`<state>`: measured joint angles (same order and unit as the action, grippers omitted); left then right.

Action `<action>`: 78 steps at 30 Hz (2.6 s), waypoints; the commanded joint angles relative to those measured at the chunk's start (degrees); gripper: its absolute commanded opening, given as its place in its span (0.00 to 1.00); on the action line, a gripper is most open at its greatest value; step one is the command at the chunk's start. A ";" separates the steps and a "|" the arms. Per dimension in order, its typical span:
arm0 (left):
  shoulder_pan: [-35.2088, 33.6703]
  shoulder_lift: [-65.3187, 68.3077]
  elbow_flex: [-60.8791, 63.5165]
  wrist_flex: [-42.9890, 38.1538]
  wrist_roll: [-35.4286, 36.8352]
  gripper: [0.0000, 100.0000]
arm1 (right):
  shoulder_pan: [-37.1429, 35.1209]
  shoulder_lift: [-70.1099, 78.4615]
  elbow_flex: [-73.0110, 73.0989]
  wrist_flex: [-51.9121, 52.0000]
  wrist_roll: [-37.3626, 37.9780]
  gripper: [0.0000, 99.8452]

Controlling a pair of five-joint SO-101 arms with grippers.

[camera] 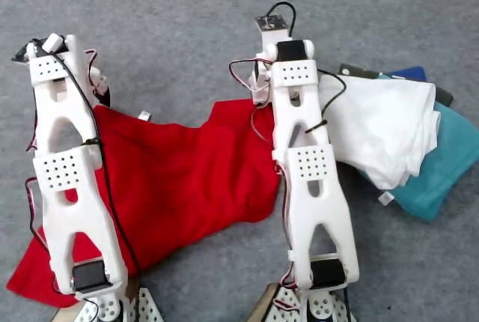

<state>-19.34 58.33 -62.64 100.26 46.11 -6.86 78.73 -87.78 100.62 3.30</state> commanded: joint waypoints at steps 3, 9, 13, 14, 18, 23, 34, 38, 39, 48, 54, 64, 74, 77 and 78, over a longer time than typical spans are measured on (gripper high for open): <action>-0.04 2.20 0.04 0.35 -0.26 0.18 | 0.97 0.13 -1.63 -0.18 0.18 0.01; -0.48 6.42 -0.04 0.26 -0.35 0.11 | 1.23 0.13 -1.63 -0.18 -0.26 0.01; -0.13 7.03 -4.26 -0.53 -4.75 0.03 | 1.32 0.48 -6.02 0.00 0.26 0.01; -0.04 6.77 -6.11 -0.44 -5.19 0.03 | 1.23 0.22 -8.04 0.18 0.26 0.01; 0.04 5.45 -17.89 0.79 -10.11 0.03 | 0.88 -7.96 -7.87 0.09 1.67 0.01; -0.66 -1.93 -28.44 0.79 -16.35 0.03 | 0.97 -24.22 -7.87 0.00 1.93 0.01; -2.59 -35.16 -31.34 0.79 -22.68 0.03 | -1.14 -57.36 -7.87 -8.35 2.29 0.01; -4.09 -46.77 -31.34 0.79 -25.41 0.03 | -6.33 -66.07 -7.34 -13.54 10.20 0.01; -5.14 -49.32 -31.25 0.79 -25.41 0.03 | -7.82 -67.82 -7.34 -14.59 11.52 0.01; -15.43 -68.92 -20.35 0.79 -29.89 0.03 | -17.05 -81.10 -6.99 -21.36 13.10 0.01; -16.04 -85.80 4.09 0.79 -33.76 0.03 | -17.05 -90.42 5.85 -28.13 13.01 0.01; -15.43 -94.51 53.76 -26.37 -33.49 0.03 | -16.70 -87.34 50.95 -47.74 13.10 0.01; -7.69 -64.18 70.55 -81.41 -40.00 0.03 | -12.92 -57.98 52.35 -72.44 13.10 0.01; -7.78 -58.81 60.26 -72.35 -40.00 0.03 | -12.04 -52.00 40.66 -61.10 12.84 0.01; -7.78 -58.02 57.63 -68.13 -40.00 0.03 | -12.04 -50.59 36.97 -56.70 13.01 0.01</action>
<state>-27.60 -1.54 5.23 25.36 6.73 -20.04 25.98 -38.29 35.03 16.13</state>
